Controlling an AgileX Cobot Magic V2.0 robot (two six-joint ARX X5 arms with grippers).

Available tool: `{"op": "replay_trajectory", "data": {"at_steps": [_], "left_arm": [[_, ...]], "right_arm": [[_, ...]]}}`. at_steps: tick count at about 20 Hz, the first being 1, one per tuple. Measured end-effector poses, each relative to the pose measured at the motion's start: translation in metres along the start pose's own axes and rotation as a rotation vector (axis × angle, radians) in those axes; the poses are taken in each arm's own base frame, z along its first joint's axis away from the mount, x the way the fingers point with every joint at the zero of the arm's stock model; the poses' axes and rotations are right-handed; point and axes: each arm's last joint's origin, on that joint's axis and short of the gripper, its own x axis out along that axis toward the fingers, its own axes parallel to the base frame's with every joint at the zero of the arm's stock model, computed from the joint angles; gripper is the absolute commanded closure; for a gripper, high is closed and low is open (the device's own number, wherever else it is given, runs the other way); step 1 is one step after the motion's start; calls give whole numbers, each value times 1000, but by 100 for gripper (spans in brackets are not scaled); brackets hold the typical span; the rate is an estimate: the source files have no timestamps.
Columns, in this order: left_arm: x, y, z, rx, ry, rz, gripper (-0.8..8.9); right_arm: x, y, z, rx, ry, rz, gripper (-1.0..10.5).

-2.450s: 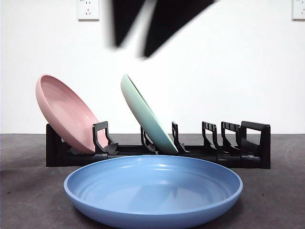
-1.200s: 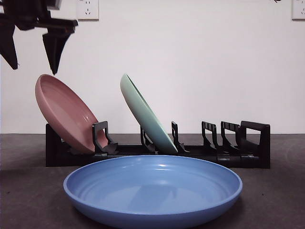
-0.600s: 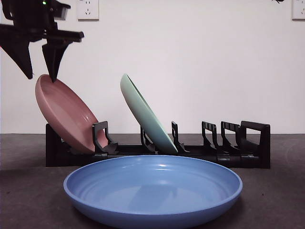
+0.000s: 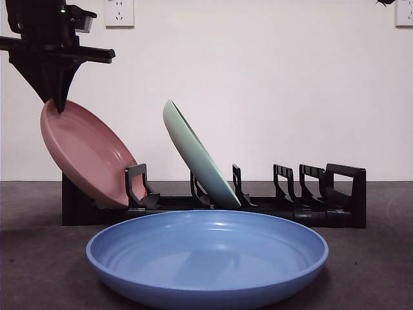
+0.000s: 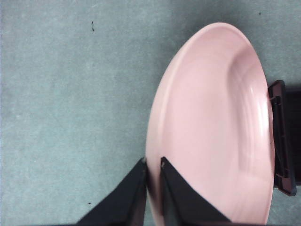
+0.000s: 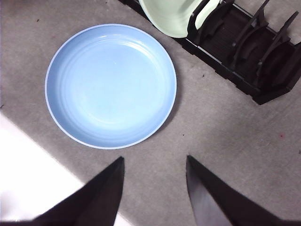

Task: Place the plate

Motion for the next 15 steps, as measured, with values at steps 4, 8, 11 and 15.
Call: {"op": "replay_trajectory", "data": {"at_steps": [4,8,11,15], "left_arm": [[-11,3,3,17,20,31,796],[-44,12,14,49,10,103,797],[-65,19,14,77,42,116,797],[-102,33,-7,96,67,104,797]], "right_arm": [[0,0,0,0,-2,-6,740],[0,-1,0,0,-7,-22,740],[-1,-3,0,2,-29,-79,740],[-10,-8,-3,10,-87,-166,740]]}}
